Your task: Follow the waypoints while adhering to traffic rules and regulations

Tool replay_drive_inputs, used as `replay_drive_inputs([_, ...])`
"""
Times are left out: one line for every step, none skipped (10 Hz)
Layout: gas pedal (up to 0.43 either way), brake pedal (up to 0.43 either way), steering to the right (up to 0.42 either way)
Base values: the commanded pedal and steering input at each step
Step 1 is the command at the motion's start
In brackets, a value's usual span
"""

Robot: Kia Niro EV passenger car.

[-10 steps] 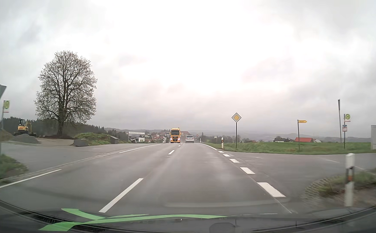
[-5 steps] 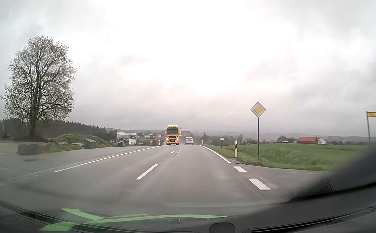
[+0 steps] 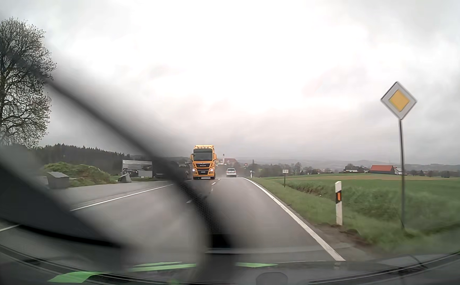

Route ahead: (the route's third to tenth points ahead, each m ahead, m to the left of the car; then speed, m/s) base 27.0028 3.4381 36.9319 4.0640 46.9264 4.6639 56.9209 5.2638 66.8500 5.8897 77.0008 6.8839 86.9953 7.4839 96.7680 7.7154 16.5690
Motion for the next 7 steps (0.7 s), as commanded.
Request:
replay_drive_inputs([0.13,0.0,-0.007])
replay_drive_inputs([0.098,0.0,-0.007])
replay_drive_inputs([0.067,0.0,-0.008])
replay_drive_inputs([0.067,0.0,-0.01])
replay_drive_inputs([0.067,0.0,-0.012])
replay_drive_inputs([0.067,0.0,-0.012])
replay_drive_inputs([0.079,0.0,-0.013])
